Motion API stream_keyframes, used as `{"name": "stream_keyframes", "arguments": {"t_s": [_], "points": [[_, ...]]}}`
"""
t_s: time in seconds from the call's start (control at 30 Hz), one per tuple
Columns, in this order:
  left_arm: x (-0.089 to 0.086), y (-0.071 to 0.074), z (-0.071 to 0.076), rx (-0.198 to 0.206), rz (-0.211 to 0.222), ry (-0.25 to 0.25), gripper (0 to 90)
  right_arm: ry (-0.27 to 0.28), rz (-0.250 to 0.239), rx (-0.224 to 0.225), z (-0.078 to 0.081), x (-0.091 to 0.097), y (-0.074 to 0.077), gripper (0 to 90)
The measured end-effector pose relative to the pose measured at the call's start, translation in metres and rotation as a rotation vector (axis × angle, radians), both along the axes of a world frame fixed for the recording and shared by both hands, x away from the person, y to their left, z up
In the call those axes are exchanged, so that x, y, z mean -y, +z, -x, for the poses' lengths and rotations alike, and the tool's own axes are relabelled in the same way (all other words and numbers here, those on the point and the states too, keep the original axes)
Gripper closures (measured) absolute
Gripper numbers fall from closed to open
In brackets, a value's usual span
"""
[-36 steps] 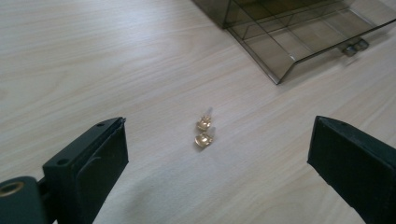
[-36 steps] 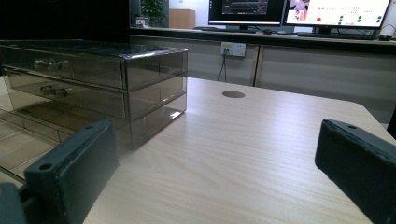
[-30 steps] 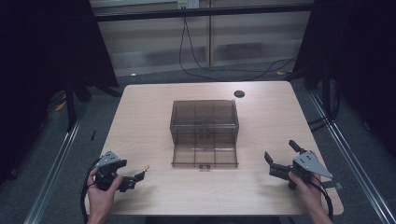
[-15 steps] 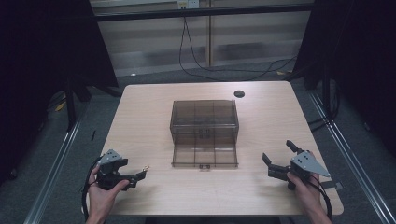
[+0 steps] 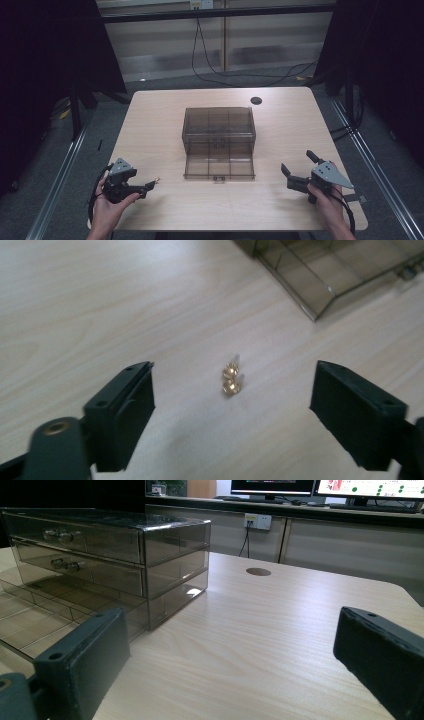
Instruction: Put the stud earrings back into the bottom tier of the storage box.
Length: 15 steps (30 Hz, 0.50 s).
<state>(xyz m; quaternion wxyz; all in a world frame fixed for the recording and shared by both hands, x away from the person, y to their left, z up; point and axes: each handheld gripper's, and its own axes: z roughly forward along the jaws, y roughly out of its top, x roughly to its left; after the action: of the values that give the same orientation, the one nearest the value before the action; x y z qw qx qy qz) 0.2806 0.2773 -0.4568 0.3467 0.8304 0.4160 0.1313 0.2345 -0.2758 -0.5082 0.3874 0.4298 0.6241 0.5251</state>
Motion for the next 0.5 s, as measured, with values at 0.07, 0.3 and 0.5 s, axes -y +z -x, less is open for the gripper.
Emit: {"name": "stream_keyframes", "arguments": {"t_s": [0.07,0.3,0.5], "points": [[0.001,0.001,-0.002,-0.045,-0.003,-0.034,24.3,-0.005,0.005,-0.001,0.000,0.000,0.000,1.0],[0.011,0.007,-0.005,-0.072,-0.087,-0.110,31.4,0.002,0.006,0.000,0.000,0.000,0.000,1.4],[0.014,0.008,-0.012,-0.090,-0.166,-0.150,51.9,0.000,0.015,-0.003,0.000,-0.001,0.000,1.7]]}}
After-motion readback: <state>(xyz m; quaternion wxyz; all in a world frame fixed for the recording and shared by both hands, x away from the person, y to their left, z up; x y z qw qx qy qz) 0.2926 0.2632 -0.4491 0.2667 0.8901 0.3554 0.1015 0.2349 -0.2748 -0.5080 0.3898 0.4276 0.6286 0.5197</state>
